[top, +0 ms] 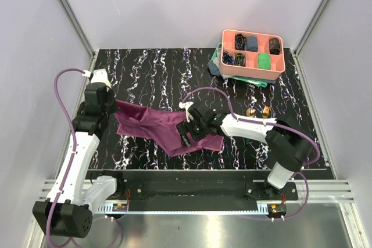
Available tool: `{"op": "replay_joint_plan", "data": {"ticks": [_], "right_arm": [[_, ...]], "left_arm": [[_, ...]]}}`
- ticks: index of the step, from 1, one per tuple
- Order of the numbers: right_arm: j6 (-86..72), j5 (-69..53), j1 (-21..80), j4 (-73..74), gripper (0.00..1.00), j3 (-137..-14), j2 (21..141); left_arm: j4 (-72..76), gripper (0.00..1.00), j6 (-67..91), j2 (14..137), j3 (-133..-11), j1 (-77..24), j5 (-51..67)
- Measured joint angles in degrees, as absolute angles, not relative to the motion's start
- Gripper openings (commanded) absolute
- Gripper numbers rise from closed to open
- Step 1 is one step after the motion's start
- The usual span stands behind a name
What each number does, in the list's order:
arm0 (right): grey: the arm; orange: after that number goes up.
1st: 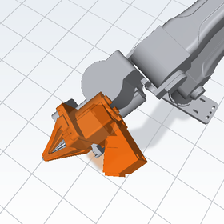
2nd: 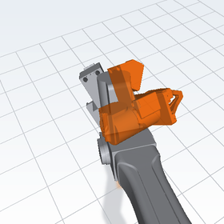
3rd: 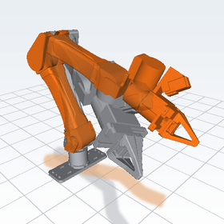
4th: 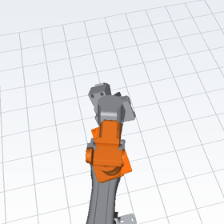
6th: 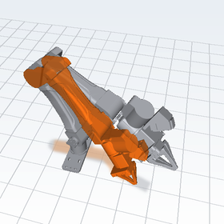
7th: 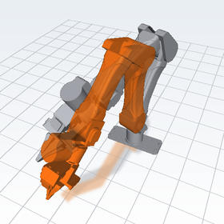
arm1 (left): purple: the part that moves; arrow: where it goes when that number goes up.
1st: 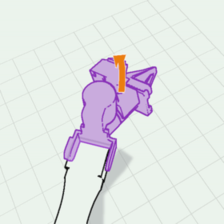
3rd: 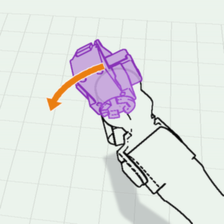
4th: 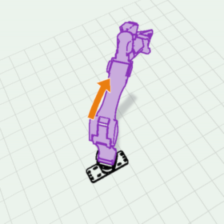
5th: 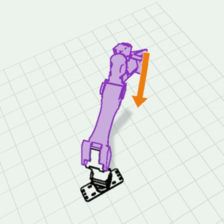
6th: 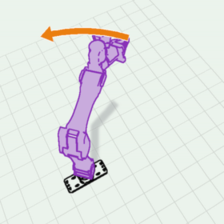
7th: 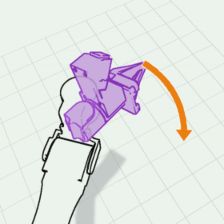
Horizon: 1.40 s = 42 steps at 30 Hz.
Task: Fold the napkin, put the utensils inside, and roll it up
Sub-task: Flatten the napkin out
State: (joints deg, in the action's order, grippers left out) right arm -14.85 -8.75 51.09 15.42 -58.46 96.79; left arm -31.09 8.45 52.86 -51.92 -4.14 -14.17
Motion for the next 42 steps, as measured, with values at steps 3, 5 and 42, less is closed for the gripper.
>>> {"op": "replay_joint_plan", "data": {"ticks": [3, 5, 42], "right_arm": [[-12.99, -10.81, 51.09, 12.60, 0.88, -55.94, 96.79], [-12.12, -12.19, 51.09, 10.70, 0.88, -54.61, 96.79], [2.46, 14.13, 51.22, 38.09, 0.00, -83.33, 69.08]], "left_arm": [[-31.09, 0.00, 8.45, 53.17, -51.92, -4.14, -14.06], [-31.09, 0.00, 8.45, 53.34, -51.92, -4.14, -13.98], [-39.11, 0.00, 13.45, 42.92, -76.69, -4.14, -16.78]]}}
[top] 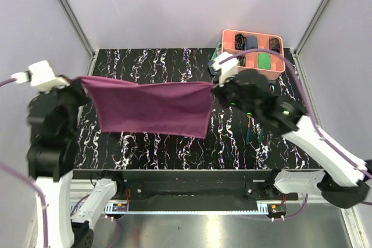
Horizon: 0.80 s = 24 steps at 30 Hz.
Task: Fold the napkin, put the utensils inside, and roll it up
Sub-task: Flatten the napkin out
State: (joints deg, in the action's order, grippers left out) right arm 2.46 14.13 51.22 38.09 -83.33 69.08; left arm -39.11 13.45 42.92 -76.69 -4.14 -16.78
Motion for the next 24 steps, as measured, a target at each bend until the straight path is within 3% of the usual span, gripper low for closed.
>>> {"op": "replay_joint_plan", "data": {"ticks": [8, 12, 19, 24], "right_arm": [[7.22, 13.37, 53.56, 44.38, 0.00, -96.12, 62.28], [7.81, 12.58, 53.67, 47.16, 0.00, -103.00, 62.96], [12.27, 17.43, 53.17, 47.22, 0.00, -105.62, 67.33], [15.81, 16.80, 45.47, 42.44, 0.00, -105.41, 76.34]], "left_arm": [[-48.36, 0.00, 15.18, 40.05, -98.65, -4.16, -12.34], [-51.83, 0.00, 16.73, 39.72, -103.24, -4.19, -9.08], [-51.13, 0.00, 16.56, 40.27, -95.94, -4.19, -10.35], [-45.52, 0.00, 14.87, 48.21, -85.62, -4.05, -15.64]]}}
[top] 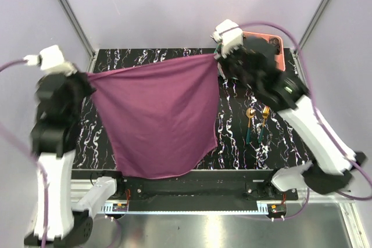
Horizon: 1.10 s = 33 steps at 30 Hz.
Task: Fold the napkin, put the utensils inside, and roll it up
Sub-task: Flatten the napkin out
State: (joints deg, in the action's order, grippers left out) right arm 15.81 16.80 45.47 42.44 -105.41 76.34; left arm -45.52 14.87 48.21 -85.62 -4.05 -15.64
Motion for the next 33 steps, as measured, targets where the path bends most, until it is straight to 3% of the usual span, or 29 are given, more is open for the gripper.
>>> {"op": "replay_joint_plan", "data": {"ticks": [5, 9, 10, 11, 12, 13, 14, 16, 20, 24, 33], "right_arm": [[17.69, 12.29, 37.10, 36.40, 0.00, -109.12, 92.44], [18.90, 8.78, 33.71, 31.94, 0.00, -120.11, 110.78], [19.18, 8.29, 33.23, 32.08, 0.00, -125.10, 116.11], [19.38, 7.81, 32.86, 31.03, 0.01, -130.13, 121.51], [19.59, 7.55, 32.60, 30.92, 0.26, -136.05, 127.28], [19.92, 7.35, 32.45, 30.17, 0.54, -142.76, 133.23], [20.08, 7.33, 32.32, 29.17, 0.76, -148.83, 139.13], [20.67, 6.90, 32.14, 28.03, 1.00, -159.72, 149.23], [20.45, 5.28, 31.94, 27.18, 1.00, -161.93, 156.53], [17.08, 2.22, 31.92, 25.28, 1.00, -148.27, 151.13], [0.84, -1.56, 31.92, 22.17, 0.97, -104.42, 113.43]], "left_arm": [[-38.17, 0.00, 13.30, 61.45, -81.45, -0.97, -18.48], [-31.53, 0.00, 12.49, 72.90, -81.01, 3.57, -19.07], [-30.44, 0.04, 12.45, 75.83, -81.38, 4.60, -19.00], [-29.34, 0.18, 12.25, 78.81, -81.82, 5.56, -19.03], [-28.12, 0.33, 12.03, 81.78, -82.54, 6.39, -18.90], [-26.87, 0.65, 11.62, 84.66, -83.35, 7.16, -18.65], [-26.04, 0.77, 11.22, 87.74, -84.51, 7.79, -18.37], [-24.84, 0.90, 10.50, 93.58, -87.79, 8.58, -17.67], [-24.29, 0.96, 10.02, 102.76, -95.26, 9.15, -15.46], [-24.77, 0.99, 10.09, 104.01, -96.31, 8.67, -12.58], [-27.20, 0.99, 9.52, 94.00, -89.47, 3.07, -5.82]]}}
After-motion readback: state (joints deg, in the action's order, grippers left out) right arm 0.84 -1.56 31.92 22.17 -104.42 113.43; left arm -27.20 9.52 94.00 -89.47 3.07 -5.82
